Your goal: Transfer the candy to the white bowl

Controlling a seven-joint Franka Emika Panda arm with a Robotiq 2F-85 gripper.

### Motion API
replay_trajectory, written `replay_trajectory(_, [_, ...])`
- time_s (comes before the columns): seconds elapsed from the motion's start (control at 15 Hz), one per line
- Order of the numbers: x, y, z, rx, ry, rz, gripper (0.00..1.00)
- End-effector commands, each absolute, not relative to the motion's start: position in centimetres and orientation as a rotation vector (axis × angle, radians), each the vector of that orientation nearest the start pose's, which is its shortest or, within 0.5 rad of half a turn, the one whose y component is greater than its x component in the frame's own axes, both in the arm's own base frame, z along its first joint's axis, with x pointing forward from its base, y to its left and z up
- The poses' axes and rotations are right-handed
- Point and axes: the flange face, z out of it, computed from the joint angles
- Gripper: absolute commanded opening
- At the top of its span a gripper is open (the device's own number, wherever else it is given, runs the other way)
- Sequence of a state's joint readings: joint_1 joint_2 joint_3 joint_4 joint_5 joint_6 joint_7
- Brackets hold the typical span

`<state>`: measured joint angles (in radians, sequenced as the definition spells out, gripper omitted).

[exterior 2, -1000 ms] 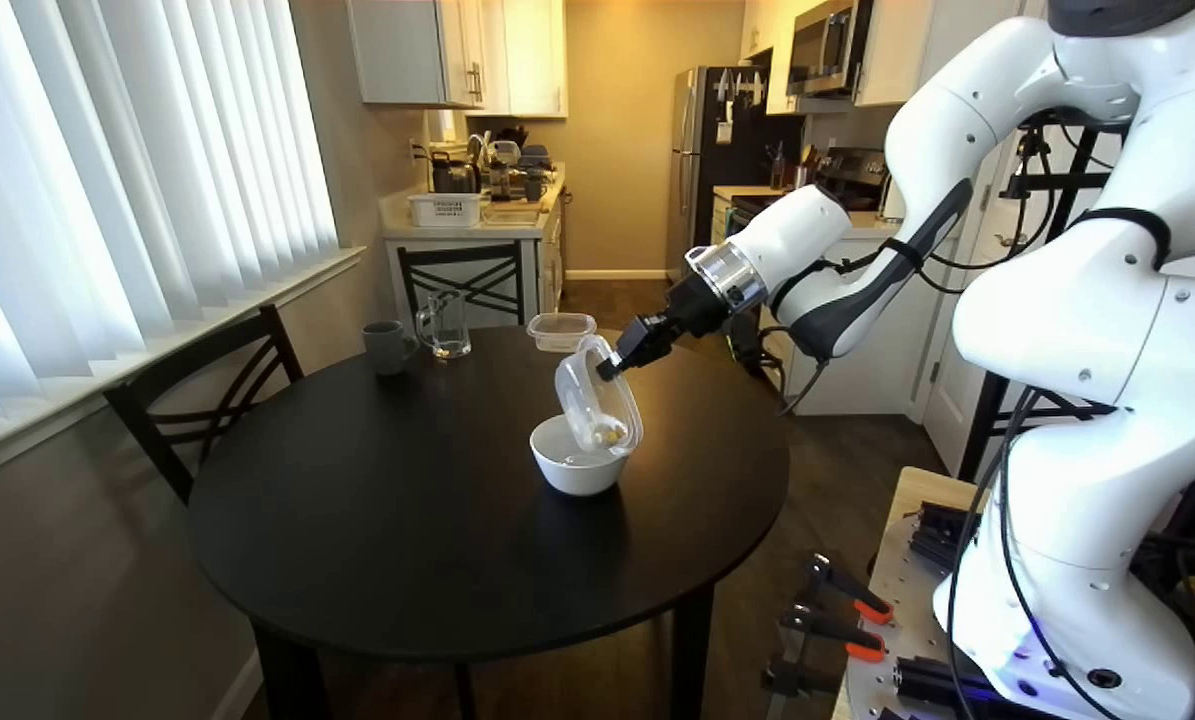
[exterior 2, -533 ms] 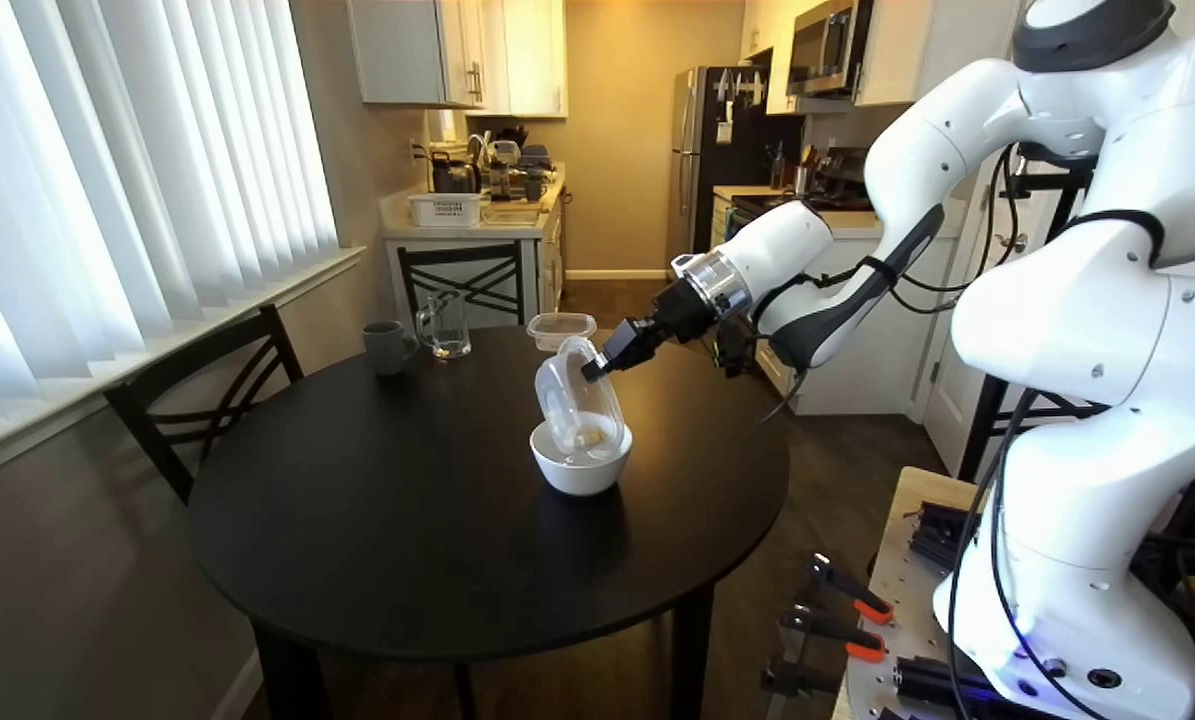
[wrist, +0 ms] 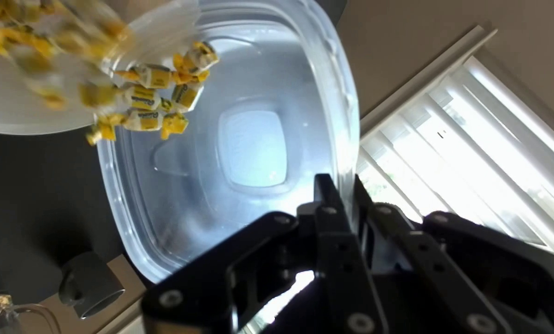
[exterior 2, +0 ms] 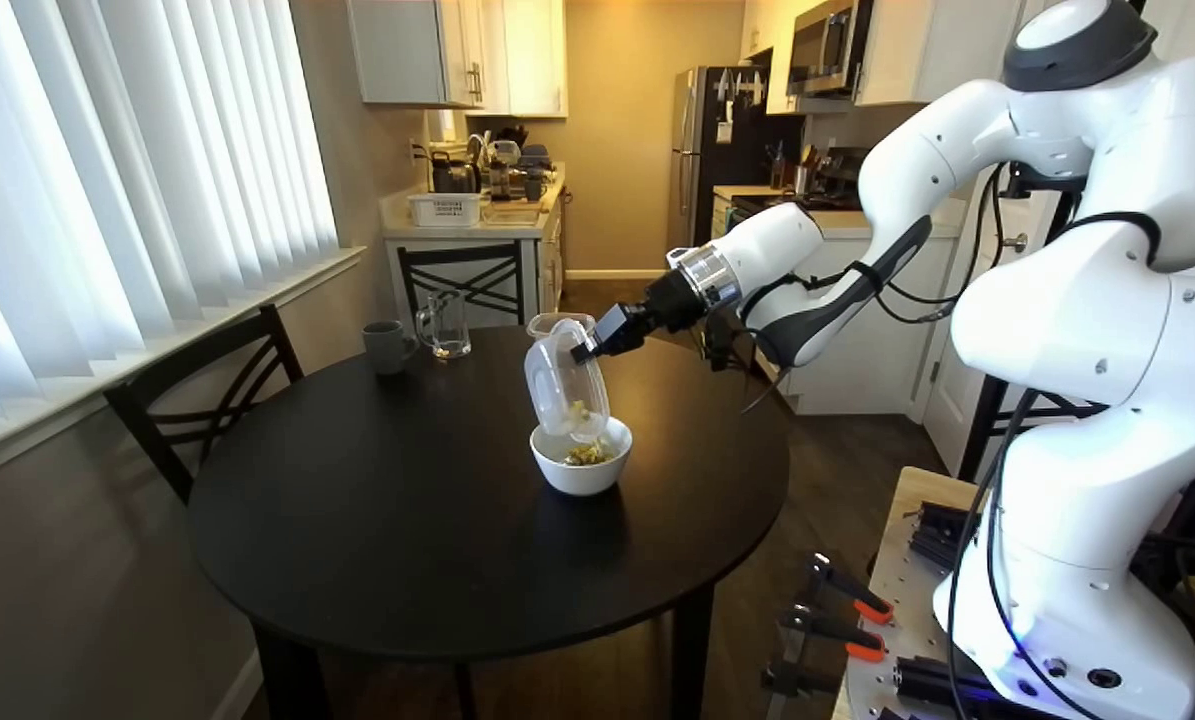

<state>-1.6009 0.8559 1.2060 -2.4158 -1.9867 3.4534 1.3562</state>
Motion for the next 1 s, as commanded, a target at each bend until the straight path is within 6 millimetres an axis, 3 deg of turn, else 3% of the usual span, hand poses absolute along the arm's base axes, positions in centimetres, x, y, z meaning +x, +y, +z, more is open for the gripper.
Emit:
replay_trajectory(0.0, [42.3, -4.4, 29.3, -2.147, -0.039, -0.969, 0.02])
replay_trajectory(0.27, [42.4, -4.5, 29.0, -2.116, -0.052, -0.979, 0.02])
replay_trajectory(0.93, [43.4, -6.7, 29.6, -2.099, 0.016, -1.028, 0.02])
